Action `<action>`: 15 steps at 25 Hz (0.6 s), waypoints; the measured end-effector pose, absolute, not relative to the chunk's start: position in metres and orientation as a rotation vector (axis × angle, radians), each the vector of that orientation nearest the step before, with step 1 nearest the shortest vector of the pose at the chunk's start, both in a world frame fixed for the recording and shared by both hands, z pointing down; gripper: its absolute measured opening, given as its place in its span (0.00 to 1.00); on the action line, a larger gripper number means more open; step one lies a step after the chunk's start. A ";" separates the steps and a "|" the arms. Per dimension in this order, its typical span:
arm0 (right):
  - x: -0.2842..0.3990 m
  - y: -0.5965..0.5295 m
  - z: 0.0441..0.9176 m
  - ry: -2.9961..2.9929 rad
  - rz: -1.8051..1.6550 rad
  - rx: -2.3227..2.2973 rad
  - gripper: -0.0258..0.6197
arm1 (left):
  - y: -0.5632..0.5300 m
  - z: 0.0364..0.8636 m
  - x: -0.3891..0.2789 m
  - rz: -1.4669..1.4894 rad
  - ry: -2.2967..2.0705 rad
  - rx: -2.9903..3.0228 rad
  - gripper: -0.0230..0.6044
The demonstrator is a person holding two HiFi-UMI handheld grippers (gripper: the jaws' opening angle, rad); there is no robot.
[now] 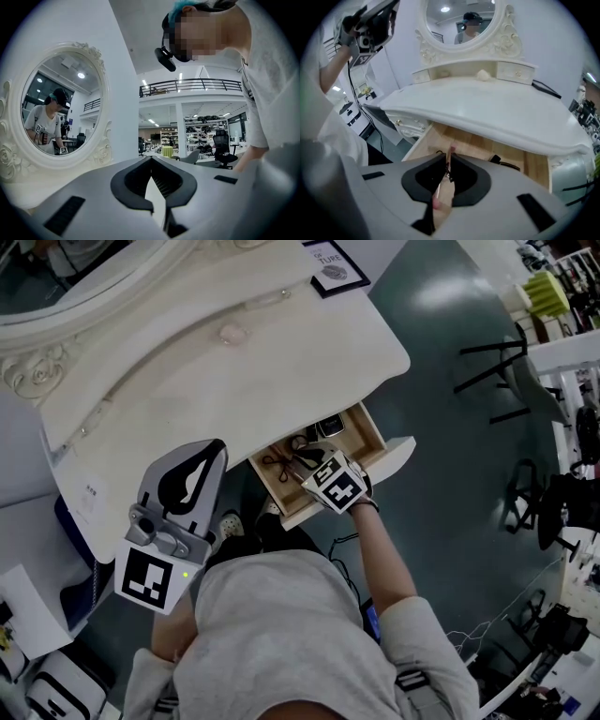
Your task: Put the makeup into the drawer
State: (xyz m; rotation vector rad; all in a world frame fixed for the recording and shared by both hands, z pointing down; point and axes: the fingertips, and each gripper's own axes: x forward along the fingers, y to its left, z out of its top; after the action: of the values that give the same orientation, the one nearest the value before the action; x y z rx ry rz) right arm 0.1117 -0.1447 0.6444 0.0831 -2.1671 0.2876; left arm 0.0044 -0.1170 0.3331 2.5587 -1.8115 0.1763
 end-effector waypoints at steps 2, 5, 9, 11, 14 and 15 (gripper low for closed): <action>0.111 -0.147 0.628 -2.234 0.305 0.148 0.09 | -0.114 0.329 0.005 0.173 -1.807 2.574 0.06; 0.110 -0.150 0.606 -2.334 0.323 0.259 0.08 | -0.107 0.325 0.005 0.176 -1.797 2.593 0.06; 0.112 -0.146 0.578 -2.414 0.334 0.386 0.08 | -0.098 0.318 0.006 0.170 -1.787 2.615 0.06; 0.113 -0.143 0.566 -2.445 0.329 0.436 0.08 | -0.093 0.316 0.008 0.168 -1.778 2.629 0.06; 0.118 -0.141 0.546 -2.486 0.311 0.518 0.08 | -0.085 0.312 0.011 0.163 -1.763 2.647 0.06; 0.120 -0.140 0.538 -2.502 0.310 0.545 0.08 | -0.083 0.311 0.011 0.160 -1.758 2.651 0.06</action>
State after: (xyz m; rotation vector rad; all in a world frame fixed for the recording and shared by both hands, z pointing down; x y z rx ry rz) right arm 0.1196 -0.1403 0.5381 0.5451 -2.5019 0.3101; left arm 0.0113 -0.0829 0.3106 2.6515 -1.7581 0.1597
